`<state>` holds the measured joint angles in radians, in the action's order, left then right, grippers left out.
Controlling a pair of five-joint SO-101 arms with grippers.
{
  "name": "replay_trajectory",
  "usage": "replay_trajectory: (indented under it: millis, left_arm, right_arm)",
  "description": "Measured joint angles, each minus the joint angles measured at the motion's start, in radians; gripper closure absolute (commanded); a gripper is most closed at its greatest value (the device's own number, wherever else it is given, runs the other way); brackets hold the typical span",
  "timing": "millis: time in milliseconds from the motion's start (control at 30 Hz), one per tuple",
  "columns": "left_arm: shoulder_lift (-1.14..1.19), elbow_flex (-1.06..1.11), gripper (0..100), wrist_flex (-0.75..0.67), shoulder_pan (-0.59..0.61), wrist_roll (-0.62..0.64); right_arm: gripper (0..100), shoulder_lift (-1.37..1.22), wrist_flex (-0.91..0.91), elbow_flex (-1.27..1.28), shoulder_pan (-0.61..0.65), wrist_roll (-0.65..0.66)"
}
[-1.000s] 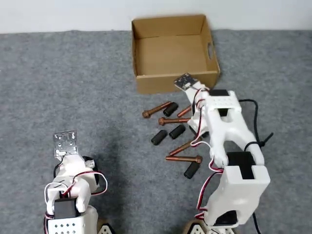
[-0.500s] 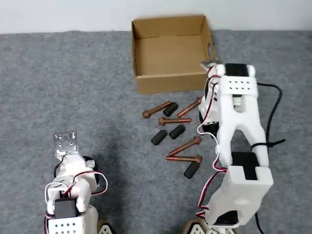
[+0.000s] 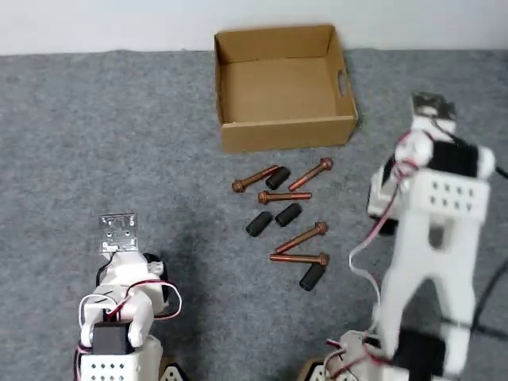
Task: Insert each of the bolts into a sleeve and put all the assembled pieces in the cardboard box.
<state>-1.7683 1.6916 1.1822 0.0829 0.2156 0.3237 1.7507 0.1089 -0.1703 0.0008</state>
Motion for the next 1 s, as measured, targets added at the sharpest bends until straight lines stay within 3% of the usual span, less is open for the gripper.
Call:
replay_trajectory:
  millis: [333,500,667,1000]
  left_arm:
    - [0.000,0.000,99,0.000,-0.011,0.000]
    - [0.000,0.000,99,-0.005,-0.080,0.000]
    - [0.000,0.000,99,-0.104,-0.081,0.002]
    - [0.000,-0.078,99,-0.133,-0.195,-0.061]
  right_arm:
    - [98.9,0.526,-0.009,0.345,-0.011,0.000]
    - [98.9,0.824,-0.132,0.532,-0.011,0.000]
    - [98.9,1.059,-0.206,0.690,-0.011,0.000]
    - [98.9,1.137,-0.206,0.845,-0.124,-0.002]
